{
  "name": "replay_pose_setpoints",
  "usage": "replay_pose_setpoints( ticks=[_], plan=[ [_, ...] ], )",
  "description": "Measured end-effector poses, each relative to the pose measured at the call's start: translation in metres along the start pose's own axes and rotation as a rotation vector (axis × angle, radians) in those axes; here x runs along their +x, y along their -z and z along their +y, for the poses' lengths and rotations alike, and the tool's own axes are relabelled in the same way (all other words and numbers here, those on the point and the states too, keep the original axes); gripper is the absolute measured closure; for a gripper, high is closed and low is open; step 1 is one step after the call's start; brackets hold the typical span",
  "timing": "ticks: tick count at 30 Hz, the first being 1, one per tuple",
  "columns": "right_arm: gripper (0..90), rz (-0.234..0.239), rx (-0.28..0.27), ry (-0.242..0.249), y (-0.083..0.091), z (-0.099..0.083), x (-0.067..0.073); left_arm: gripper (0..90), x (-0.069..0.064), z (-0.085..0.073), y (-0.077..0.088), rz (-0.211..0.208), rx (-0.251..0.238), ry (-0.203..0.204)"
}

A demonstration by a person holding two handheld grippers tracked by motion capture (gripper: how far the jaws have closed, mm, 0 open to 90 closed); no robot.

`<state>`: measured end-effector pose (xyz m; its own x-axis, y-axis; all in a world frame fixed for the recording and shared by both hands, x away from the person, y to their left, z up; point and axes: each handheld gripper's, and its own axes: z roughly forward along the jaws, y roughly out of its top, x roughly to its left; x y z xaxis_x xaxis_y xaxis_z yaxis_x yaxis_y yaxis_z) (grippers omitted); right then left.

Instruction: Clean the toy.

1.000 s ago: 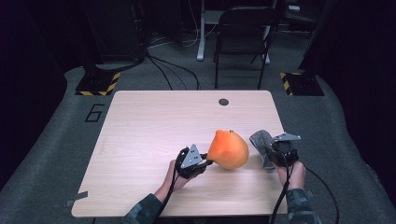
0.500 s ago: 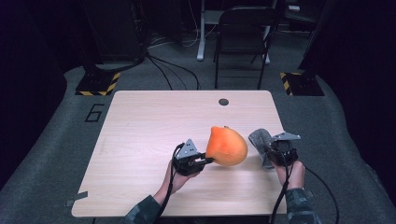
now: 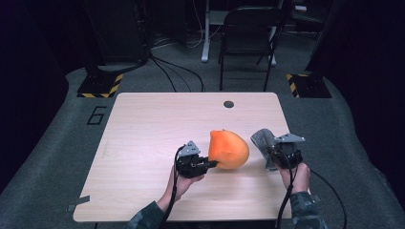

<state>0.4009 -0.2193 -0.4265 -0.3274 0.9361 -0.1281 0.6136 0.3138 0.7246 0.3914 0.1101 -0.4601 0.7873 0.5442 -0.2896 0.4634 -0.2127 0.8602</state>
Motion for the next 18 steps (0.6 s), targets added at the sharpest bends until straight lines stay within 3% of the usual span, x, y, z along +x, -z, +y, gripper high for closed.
replay_pose_setpoints(
  ticks=[5,8,11,13,15,17,18],
  plan=[
    [76.3,0.009,-0.046,0.034,0.013,0.010,0.009,76.4,0.006,-0.007,-0.008,-0.003,0.020,0.040],
    [76.4,0.041,-0.083,0.059,0.026,0.020,0.023,76.3,0.011,-0.013,-0.014,-0.011,0.040,0.071],
    [77.1,0.101,-0.100,0.126,0.035,0.031,0.052,76.3,0.015,-0.018,-0.019,-0.021,0.055,0.093],
    [77.3,0.142,-0.111,0.175,0.038,0.037,0.078,76.2,0.016,-0.020,-0.022,-0.017,0.070,0.084],
    [77.3,0.167,-0.116,0.245,0.033,0.040,0.102,76.2,0.018,-0.022,-0.024,-0.017,0.080,0.089],
    [77.3,0.186,-0.085,0.265,0.023,0.038,0.122,76.2,0.019,-0.024,-0.026,-0.019,0.084,0.096],
    [77.3,0.188,-0.061,0.298,0.016,0.037,0.128,76.2,0.019,-0.025,-0.026,-0.011,0.095,0.093]
  ],
)
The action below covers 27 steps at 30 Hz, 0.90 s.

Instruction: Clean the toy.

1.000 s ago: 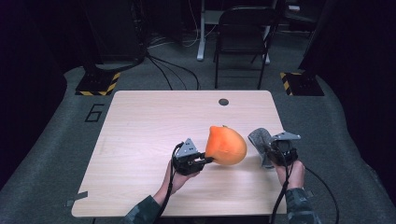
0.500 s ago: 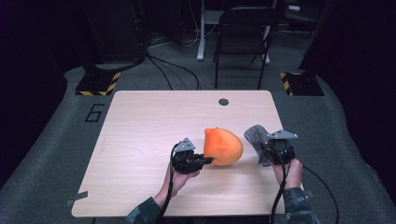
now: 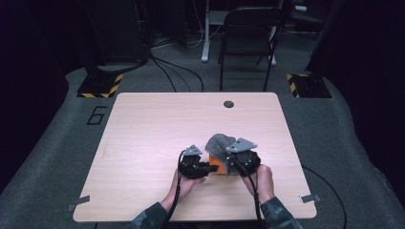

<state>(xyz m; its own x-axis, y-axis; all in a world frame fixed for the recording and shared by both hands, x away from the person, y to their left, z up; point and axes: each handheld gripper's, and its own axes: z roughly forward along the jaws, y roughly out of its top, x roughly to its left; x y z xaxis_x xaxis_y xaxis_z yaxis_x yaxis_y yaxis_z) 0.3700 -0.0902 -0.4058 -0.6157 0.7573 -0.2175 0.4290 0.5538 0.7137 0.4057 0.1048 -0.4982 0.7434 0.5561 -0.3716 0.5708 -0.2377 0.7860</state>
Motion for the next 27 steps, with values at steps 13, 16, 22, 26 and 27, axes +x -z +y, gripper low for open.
replay_pose_setpoints(
  ticks=[13,16,22,26,27],
  plan=[
    [77.3,-0.037,0.008,-0.024,-0.011,-0.015,-0.014,75.9,0.000,-0.001,-0.003,0.005,0.010,-0.018],
    [77.3,-0.055,0.016,-0.059,-0.011,-0.021,-0.025,75.9,0.000,-0.001,-0.002,0.014,0.017,-0.033],
    [77.2,-0.084,0.063,-0.125,-0.017,-0.037,-0.047,75.8,-0.001,-0.001,-0.003,0.019,0.022,-0.045],
    [77.2,-0.107,0.106,-0.180,-0.028,-0.051,-0.062,75.8,-0.001,0.000,-0.003,0.018,0.024,-0.049],
    [77.2,-0.111,0.128,-0.198,-0.031,-0.055,-0.065,75.8,-0.001,-0.001,-0.003,0.018,0.025,-0.048]
  ],
)
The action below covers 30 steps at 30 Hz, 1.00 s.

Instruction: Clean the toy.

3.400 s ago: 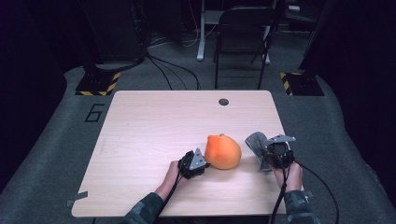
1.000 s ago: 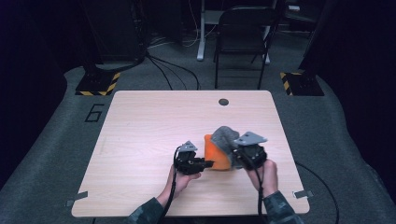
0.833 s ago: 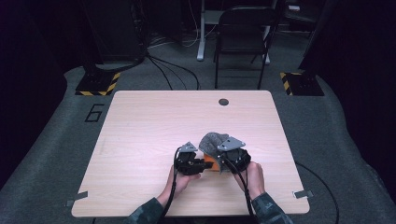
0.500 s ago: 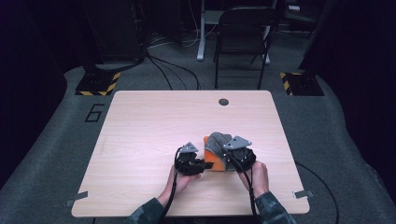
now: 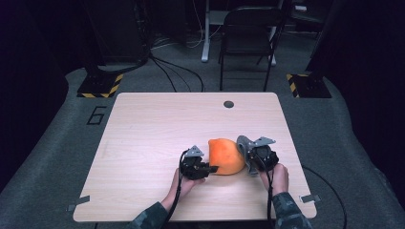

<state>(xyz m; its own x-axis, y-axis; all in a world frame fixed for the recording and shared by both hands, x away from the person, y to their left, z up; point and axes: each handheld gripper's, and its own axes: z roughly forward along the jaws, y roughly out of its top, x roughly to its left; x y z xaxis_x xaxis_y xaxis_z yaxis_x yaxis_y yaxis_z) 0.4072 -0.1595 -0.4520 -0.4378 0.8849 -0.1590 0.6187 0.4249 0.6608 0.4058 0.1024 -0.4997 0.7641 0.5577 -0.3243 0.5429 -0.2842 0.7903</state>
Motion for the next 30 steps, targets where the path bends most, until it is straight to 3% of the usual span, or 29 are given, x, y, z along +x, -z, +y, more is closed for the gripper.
replay_pose_setpoints(
  ticks=[5,8,10,12,14,17,19,22,23,30],
  plan=[
    [76.9,-0.002,0.078,-0.012,-0.021,-0.011,-0.010,75.8,-0.001,0.000,0.000,0.006,0.003,-0.010],
    [76.8,-0.006,0.086,-0.026,-0.021,-0.011,-0.014,75.7,-0.001,0.000,0.000,0.007,0.003,-0.010],
    [76.8,-0.009,0.048,-0.036,-0.007,-0.006,-0.017,75.7,-0.001,0.000,0.000,0.006,0.006,-0.012],
    [76.8,-0.001,-0.026,-0.045,0.016,0.004,-0.016,75.7,-0.001,0.000,0.000,0.008,0.009,-0.015],
    [76.8,0.028,-0.111,-0.015,0.038,0.015,-0.006,75.7,-0.001,0.000,0.000,0.006,0.010,-0.013],
    [76.8,0.077,-0.183,0.079,0.053,0.028,0.027,75.7,-0.001,0.001,-0.001,0.008,0.006,-0.024],
    [76.8,0.109,-0.182,0.140,0.051,0.031,0.051,75.7,-0.001,0.000,-0.001,0.009,0.005,-0.024],
    [76.7,0.101,-0.136,0.209,0.038,0.031,0.072,75.7,-0.001,-0.001,-0.001,0.020,0.006,-0.025],
    [76.7,0.094,-0.133,0.224,0.035,0.029,0.073,75.7,0.000,-0.001,-0.002,0.015,0.006,-0.023],
    [76.7,0.076,-0.121,0.161,0.031,0.022,0.048,75.7,-0.003,0.000,-0.002,0.017,0.009,-0.047]
  ],
)
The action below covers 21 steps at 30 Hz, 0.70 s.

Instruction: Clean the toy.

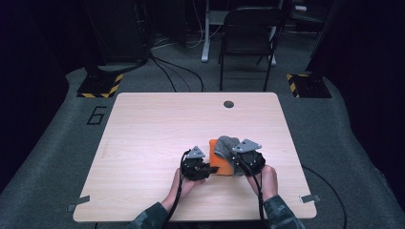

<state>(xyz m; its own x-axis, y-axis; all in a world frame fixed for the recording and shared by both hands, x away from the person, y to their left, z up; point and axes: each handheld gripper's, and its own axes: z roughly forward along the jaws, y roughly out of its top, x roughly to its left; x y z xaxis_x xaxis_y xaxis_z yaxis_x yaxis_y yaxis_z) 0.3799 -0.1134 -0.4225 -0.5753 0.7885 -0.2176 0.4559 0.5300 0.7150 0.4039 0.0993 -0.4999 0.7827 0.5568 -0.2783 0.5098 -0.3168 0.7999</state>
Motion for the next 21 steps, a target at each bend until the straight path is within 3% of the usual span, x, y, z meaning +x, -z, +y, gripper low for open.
replay_pose_setpoints(
  ticks=[5,9,14,18,21],
  plan=[
    [76.6,-0.045,0.048,-0.076,-0.005,-0.016,-0.025,75.6,0.000,0.000,0.000,-0.002,0.001,0.005],
    [76.6,-0.074,0.105,-0.149,-0.019,-0.033,-0.044,75.6,0.001,0.000,0.000,-0.006,0.001,0.003],
    [76.6,-0.069,0.190,-0.182,-0.041,-0.048,-0.054,75.6,0.001,0.000,0.000,-0.009,0.001,0.000],
    [76.5,-0.081,0.209,-0.171,-0.042,-0.049,-0.058,75.6,0.001,0.000,0.000,-0.010,-0.002,0.000],
    [76.5,-0.114,0.151,-0.186,-0.024,-0.041,-0.065,75.6,0.001,0.000,0.000,-0.011,0.000,-0.003]
  ],
)
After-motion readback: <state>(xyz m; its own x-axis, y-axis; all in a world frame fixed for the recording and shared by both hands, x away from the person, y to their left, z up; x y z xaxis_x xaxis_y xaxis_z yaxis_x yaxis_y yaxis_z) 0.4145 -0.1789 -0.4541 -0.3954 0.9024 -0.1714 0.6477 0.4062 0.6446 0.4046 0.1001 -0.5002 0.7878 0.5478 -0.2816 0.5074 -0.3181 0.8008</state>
